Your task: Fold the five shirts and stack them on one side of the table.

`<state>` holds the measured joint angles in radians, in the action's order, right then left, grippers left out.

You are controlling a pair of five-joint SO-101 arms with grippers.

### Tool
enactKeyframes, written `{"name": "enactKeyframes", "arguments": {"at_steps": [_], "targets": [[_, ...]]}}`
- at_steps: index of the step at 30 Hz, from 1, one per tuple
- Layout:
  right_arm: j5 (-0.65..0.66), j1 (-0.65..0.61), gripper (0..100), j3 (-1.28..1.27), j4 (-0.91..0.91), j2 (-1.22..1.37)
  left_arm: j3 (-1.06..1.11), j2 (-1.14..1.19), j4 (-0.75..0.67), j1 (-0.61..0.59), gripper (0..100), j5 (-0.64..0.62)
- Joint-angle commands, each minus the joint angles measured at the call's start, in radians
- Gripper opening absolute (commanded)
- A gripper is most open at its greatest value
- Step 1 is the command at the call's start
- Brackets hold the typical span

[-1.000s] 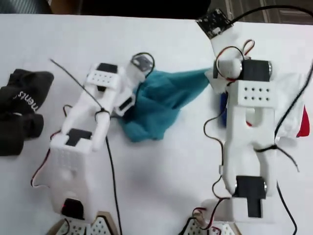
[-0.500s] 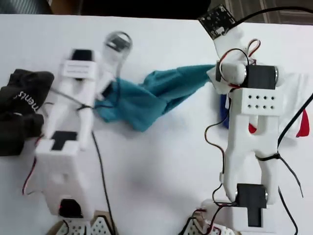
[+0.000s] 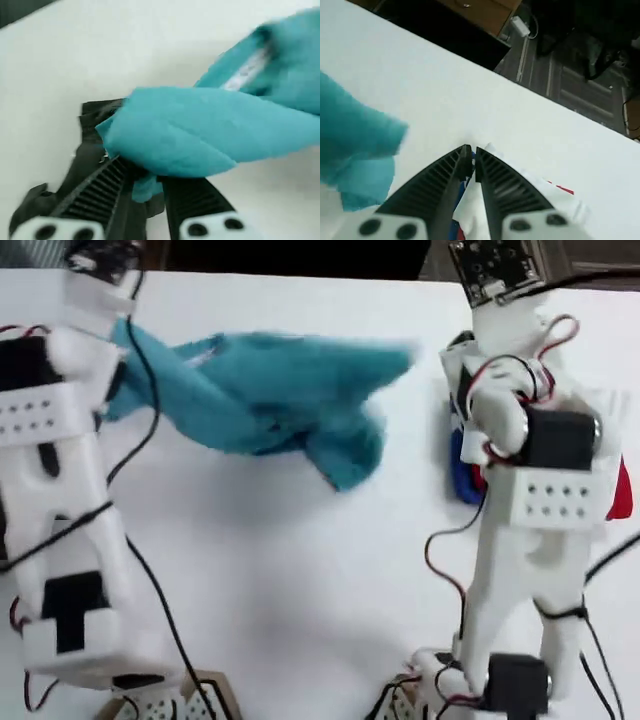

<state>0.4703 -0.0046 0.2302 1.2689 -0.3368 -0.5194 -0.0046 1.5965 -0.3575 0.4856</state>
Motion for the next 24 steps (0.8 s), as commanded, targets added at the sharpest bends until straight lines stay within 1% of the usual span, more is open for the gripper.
{"name": "enactKeyframes", "arguments": {"at_steps": [1, 4, 7, 10, 13, 14, 17, 19, 22, 23, 24], "targets": [[-0.009, 0.062, 2.2, 0.021, -0.044, -0.084, -0.041, -0.115, -0.028, -0.054, 3, 0.037], [-0.009, 0.090, 2.2, 0.015, -0.045, -0.094, -0.038, -0.140, -0.037, -0.071, 3, 0.060], [-0.014, 0.044, 2.2, -0.012, 0.008, -0.068, 0.015, -0.140, -0.046, -0.066, 3, 0.080], [-0.018, -0.050, 2.2, -0.092, 0.018, -0.028, 0.116, -0.140, -0.087, -0.048, 3, 0.081], [-0.021, -0.168, 2.3, -0.206, -0.030, 0.044, 0.232, -0.141, -0.164, -0.044, 3, 0.081], [-0.041, -0.206, 2.6, -0.242, -0.058, 0.079, 0.268, -0.141, -0.193, -0.049, 3, 0.083], [-0.160, -0.305, 3.9, -0.310, -0.151, 0.226, 0.351, -0.143, -0.262, -0.063, 3, 0.084], [-0.203, -0.361, 11.2, -0.281, -0.177, 0.341, 0.386, -0.143, -0.287, -0.072, 3, 0.084], [-0.210, -0.432, 27.1, -0.175, -0.148, 0.501, 0.418, -0.143, -0.295, -0.084, 3, 0.084], [-0.209, -0.452, 30.7, -0.132, -0.130, 0.547, 0.424, -0.143, -0.295, -0.086, 3, 0.084], [-0.209, -0.470, 32.2, -0.089, -0.110, 0.591, 0.429, -0.143, -0.293, -0.086, 3, 0.084]]}}
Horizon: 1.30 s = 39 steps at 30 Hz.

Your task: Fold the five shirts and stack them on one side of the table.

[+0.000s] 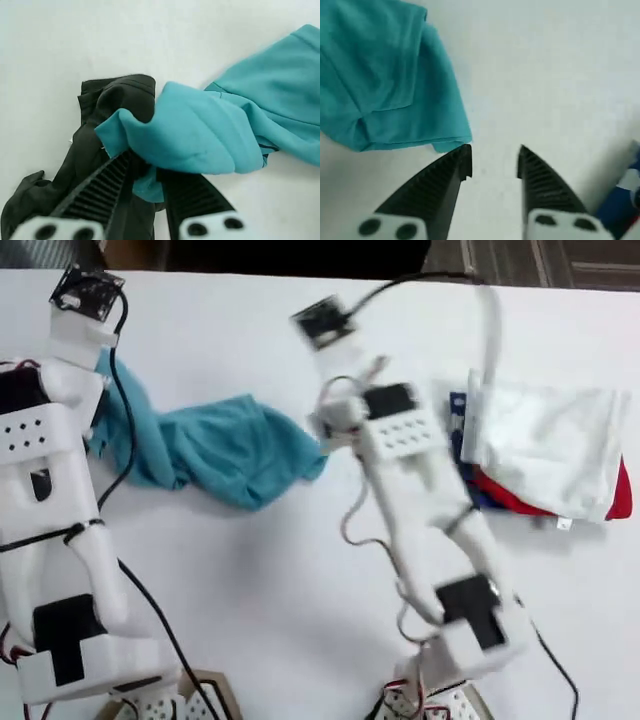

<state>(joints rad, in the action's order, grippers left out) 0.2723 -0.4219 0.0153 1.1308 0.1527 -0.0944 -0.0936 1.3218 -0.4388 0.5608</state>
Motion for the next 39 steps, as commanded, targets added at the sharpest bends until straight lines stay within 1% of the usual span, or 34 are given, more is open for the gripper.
{"name": "enactKeyframes", "arguments": {"at_steps": [1, 5, 8, 13, 17, 20, 21, 22, 25, 27, 28, 31, 39], "targets": [[-0.011, -0.071, 32.0, 0.170, 0.048, 0.143, 0.012, -0.054, -0.018, -0.006, 3, 0.009], [-0.018, -0.156, 29.4, 0.330, 0.110, 0.289, 0.033, -0.054, -0.018, -0.006, 3, 0.014], [-0.018, -0.214, 28.3, 0.428, 0.110, 0.381, 0.036, -0.054, -0.014, -0.008, 3, 0.052], [-0.020, -0.251, 28.3, 0.578, 0.111, 0.573, 0.033, -0.058, -0.014, -0.018, 3, 0.058], [-0.020, -0.240, 28.3, 0.698, 0.119, 0.723, 0.035, -0.058, -0.012, -0.028, 3, 0.060], [-0.017, -0.229, 27.6, 0.792, 0.163, 0.796, 0.035, -0.058, -0.015, -0.029, 3, 0.060], [-0.015, -0.223, 25.0, 0.829, 0.191, 0.811, 0.035, -0.058, -0.015, -0.029, 3, 0.060], [-0.015, -0.216, 20.4, 0.864, 0.220, 0.822, 0.035, -0.058, -0.015, -0.029, 3, 0.060], [-0.018, -0.180, 0.5, 0.967, 0.269, 0.839, 0.033, -0.058, -0.018, -0.029, 3, 0.060], [-0.017, -0.151, 3.8, 1.028, 0.294, 0.837, 0.035, -0.058, -0.018, -0.029, 3, 0.058], [-0.014, -0.139, 2.1, 1.062, 0.303, 0.837, 0.035, -0.057, -0.018, -0.029, 3, 0.057], [-0.012, -0.101, 2.2, 1.181, 0.348, 0.837, 0.036, -0.054, -0.018, -0.029, 3, 0.060], [0.002, -0.059, 2.1, 1.622, 0.575, 0.837, 0.027, -0.060, -0.029, -0.029, 3, 0.055]]}}
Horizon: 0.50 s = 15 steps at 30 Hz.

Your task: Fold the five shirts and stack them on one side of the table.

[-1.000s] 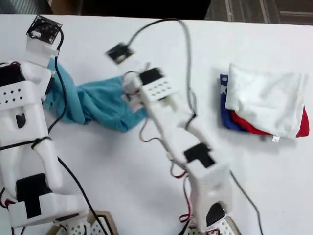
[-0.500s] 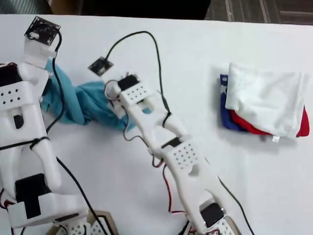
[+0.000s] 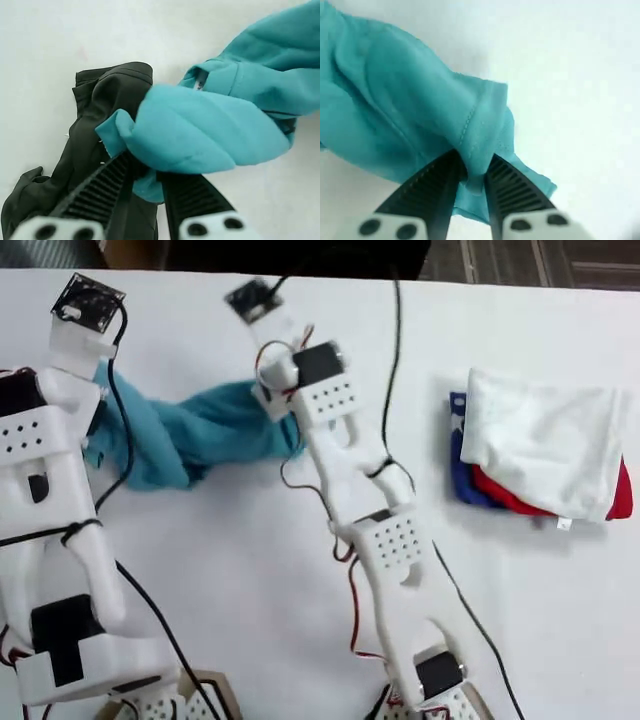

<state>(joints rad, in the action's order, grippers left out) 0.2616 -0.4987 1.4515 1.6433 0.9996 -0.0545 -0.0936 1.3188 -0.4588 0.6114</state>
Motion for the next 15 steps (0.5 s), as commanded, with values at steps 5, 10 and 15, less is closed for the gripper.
{"name": "enactKeyframes", "arguments": {"at_steps": [5, 10, 15], "targets": [[0.092, 0.104, 2.1, 0.189, 0.067, -0.151, -0.022, -0.098, -0.083, -0.031, 3, -0.025], [0.092, 0.174, 2.1, 0.172, 0.068, -0.306, -0.019, -0.130, -0.190, -0.031, 3, -0.066], [0.097, 0.216, 2.1, 0.137, 0.071, -0.394, -0.008, -0.120, -0.310, -0.031, 3, -0.163]]}}
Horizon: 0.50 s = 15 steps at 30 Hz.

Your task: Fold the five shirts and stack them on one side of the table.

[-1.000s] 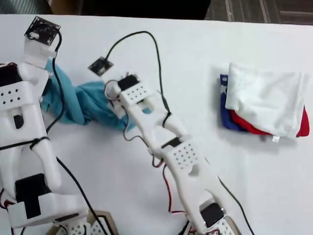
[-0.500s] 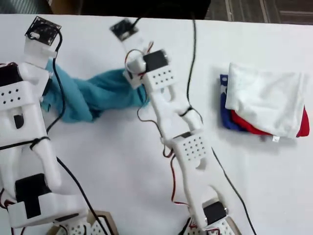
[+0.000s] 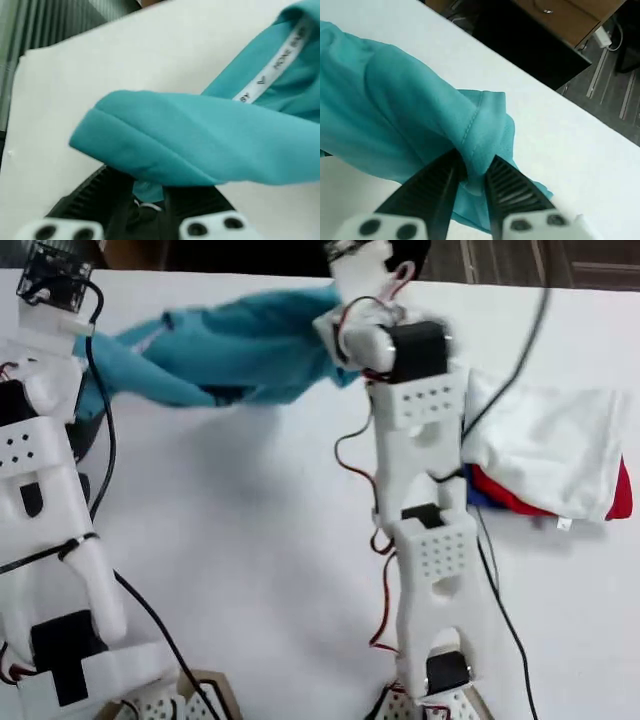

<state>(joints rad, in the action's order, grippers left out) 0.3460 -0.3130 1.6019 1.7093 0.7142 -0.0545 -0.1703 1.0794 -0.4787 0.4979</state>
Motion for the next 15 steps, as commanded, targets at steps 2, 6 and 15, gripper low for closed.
{"name": "enactKeyframes", "arguments": {"at_steps": [2, 6, 15], "targets": [[0.012, 0.044, 2.1, -0.074, 0.007, -0.139, -0.010, -0.025, -0.107, -0.011, 3, -0.094], [0.009, 0.044, 2.1, -0.279, 0.008, -0.242, -0.013, 0.020, -0.140, -0.006, 3, -0.141], [0.002, -0.074, 2.1, -0.928, 0.004, -0.690, -0.013, 0.143, -0.144, 0.008, 3, -0.138]]}}
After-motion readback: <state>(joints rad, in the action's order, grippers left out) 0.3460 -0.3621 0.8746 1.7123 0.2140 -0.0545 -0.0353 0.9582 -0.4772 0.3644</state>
